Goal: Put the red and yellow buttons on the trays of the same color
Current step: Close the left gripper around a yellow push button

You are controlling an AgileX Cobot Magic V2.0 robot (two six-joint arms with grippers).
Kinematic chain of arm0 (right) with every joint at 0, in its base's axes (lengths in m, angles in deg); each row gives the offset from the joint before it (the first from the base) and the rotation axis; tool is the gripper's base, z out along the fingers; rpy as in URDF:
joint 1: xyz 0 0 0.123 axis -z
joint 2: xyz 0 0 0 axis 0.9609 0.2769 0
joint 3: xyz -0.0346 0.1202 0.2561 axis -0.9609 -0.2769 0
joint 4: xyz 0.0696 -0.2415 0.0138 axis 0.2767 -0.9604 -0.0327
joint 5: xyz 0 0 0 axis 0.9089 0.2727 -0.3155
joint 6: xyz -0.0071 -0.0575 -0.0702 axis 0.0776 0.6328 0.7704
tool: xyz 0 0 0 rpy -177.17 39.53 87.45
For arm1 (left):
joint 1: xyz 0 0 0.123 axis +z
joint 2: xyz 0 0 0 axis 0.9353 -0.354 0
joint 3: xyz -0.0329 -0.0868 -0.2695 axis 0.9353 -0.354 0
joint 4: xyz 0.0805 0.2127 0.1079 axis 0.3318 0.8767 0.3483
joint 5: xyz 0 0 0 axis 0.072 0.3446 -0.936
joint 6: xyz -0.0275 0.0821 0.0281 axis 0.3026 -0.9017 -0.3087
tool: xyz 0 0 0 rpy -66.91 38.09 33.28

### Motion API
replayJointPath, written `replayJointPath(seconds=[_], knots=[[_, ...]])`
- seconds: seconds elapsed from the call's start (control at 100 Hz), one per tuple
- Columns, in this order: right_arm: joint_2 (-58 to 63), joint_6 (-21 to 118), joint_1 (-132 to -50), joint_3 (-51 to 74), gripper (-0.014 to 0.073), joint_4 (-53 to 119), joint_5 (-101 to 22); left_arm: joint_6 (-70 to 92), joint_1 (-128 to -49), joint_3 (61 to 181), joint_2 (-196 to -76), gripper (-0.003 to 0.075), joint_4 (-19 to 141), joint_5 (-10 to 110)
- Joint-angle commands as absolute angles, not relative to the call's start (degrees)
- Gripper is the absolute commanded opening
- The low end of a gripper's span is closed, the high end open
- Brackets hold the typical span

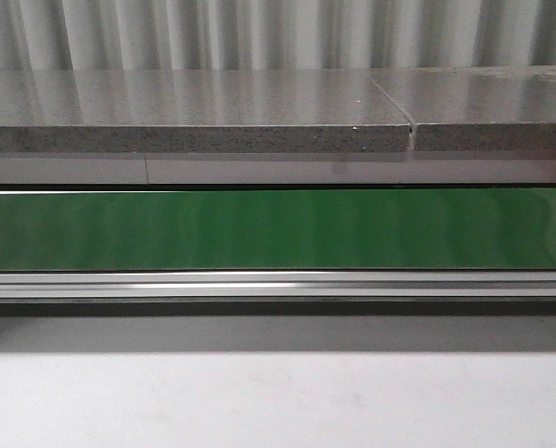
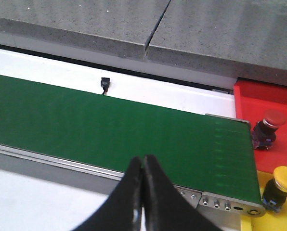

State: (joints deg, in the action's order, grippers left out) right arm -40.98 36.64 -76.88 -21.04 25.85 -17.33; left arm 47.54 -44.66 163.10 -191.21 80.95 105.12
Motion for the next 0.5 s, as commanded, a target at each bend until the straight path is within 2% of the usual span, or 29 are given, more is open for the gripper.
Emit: replayJointPath(seconds=[0.0, 0.49], knots=[[-40.5, 37.1, -77.0, -19.6, -0.0065, 26.3, -21.2, 47.0, -46.4, 164.1, -185.4, 0.0204, 79.5, 106.4], [-40.5, 37.1, -77.0, -19.6, -0.0065, 26.3, -21.2, 46.8, -56.3, 153.8, -176.7, 0.0195, 79.8, 107.1]])
